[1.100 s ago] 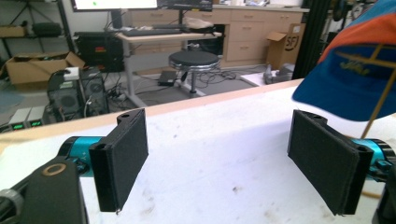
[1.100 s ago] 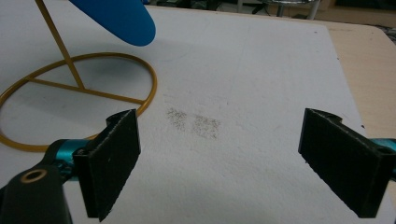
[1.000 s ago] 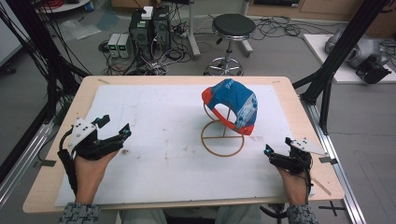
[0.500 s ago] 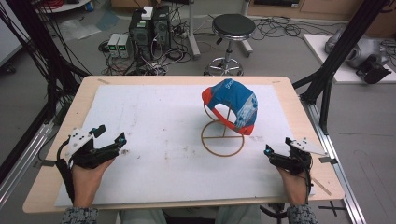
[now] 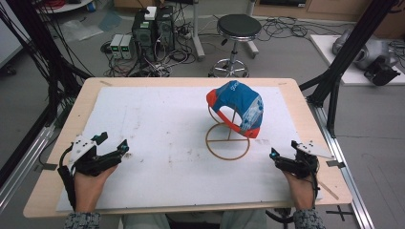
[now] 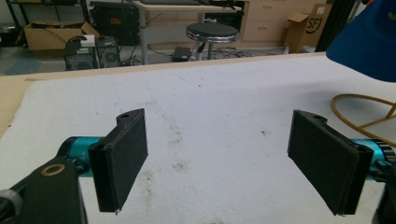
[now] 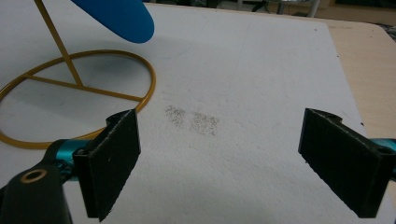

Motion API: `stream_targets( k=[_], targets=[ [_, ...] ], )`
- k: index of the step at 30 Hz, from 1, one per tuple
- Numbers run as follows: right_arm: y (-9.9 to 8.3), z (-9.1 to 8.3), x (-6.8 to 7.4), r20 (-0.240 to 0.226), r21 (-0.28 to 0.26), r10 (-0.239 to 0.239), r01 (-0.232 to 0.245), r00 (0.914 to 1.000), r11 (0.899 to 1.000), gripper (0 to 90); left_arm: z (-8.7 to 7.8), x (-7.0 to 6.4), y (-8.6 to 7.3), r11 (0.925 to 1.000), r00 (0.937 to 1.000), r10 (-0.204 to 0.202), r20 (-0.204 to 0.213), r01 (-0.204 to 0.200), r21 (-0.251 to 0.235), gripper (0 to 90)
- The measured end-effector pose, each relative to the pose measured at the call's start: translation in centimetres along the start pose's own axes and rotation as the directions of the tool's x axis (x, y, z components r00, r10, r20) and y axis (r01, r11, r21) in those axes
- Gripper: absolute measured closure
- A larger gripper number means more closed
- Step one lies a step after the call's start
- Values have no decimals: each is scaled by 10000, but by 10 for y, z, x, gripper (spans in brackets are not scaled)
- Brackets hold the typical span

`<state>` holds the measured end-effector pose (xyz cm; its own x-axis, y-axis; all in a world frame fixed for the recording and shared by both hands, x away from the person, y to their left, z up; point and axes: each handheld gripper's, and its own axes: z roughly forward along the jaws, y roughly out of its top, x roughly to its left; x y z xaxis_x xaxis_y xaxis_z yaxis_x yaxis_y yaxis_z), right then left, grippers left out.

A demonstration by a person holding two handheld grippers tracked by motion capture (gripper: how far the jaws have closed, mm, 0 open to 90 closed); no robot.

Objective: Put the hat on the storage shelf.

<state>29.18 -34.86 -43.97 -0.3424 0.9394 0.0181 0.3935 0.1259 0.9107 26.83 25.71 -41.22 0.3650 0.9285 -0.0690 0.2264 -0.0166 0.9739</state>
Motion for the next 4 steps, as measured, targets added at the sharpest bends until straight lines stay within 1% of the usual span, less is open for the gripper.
stream_targets(
  k=[4],
  targets=[
    [0, 1, 0, -30, -60, 9, -9, 10000, 10000, 118, 1, 0, -4, 9999, 10000, 27, -30, -27, 160, 203]
  ],
)
